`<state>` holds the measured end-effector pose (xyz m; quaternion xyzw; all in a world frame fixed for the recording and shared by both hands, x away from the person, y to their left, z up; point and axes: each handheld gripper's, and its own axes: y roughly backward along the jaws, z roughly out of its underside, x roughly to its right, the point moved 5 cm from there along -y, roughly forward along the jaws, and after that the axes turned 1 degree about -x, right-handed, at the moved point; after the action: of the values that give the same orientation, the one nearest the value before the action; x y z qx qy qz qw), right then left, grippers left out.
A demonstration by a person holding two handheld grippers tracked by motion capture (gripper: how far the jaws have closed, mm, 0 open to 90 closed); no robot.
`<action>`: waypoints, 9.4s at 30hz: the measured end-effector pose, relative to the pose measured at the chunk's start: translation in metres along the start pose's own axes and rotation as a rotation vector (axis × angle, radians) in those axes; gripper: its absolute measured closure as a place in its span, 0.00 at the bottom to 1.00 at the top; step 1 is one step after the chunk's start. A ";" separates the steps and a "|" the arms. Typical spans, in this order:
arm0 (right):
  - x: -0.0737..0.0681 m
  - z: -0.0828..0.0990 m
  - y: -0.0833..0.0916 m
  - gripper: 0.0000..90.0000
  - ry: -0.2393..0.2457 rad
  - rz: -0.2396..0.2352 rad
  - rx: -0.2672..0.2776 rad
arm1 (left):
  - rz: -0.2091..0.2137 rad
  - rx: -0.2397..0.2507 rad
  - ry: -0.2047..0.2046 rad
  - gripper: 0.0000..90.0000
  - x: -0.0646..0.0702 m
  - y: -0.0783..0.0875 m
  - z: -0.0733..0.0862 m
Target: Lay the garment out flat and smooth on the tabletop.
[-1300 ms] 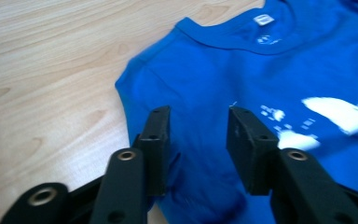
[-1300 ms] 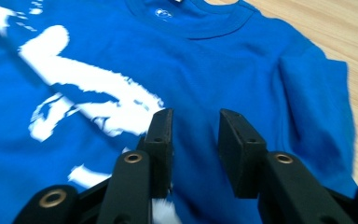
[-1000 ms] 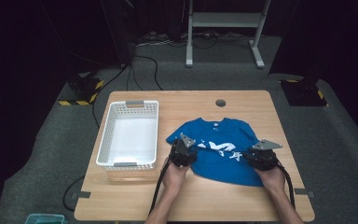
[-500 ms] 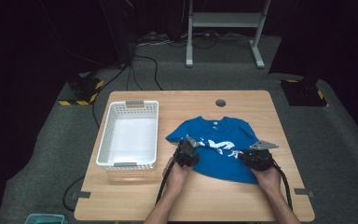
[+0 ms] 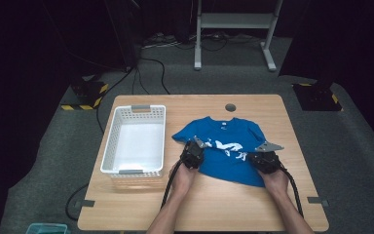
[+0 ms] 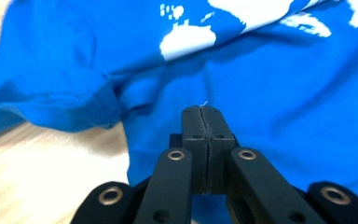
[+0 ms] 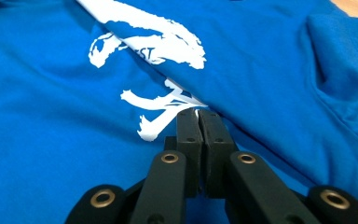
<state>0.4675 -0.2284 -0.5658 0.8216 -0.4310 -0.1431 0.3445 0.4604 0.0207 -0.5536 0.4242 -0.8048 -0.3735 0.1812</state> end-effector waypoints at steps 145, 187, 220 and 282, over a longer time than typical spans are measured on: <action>-0.113 0.010 0.019 0.83 0.319 -0.291 0.011 | -0.117 -0.042 0.120 0.84 -0.045 -0.044 -0.042; -0.009 0.020 0.022 0.65 0.026 -0.050 -0.021 | -0.085 0.041 0.061 0.64 -0.002 0.018 0.039; 0.053 -0.009 -0.015 0.73 -0.139 0.100 -0.007 | -0.094 0.133 0.124 0.51 -0.022 -0.008 0.020; 0.044 0.034 0.024 0.43 -0.184 0.116 0.021 | -0.084 0.125 0.121 0.41 -0.021 -0.005 0.025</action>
<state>0.4607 -0.2886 -0.5711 0.7822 -0.5090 -0.1935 0.3027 0.4600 0.0468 -0.5727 0.4896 -0.7957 -0.3036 0.1868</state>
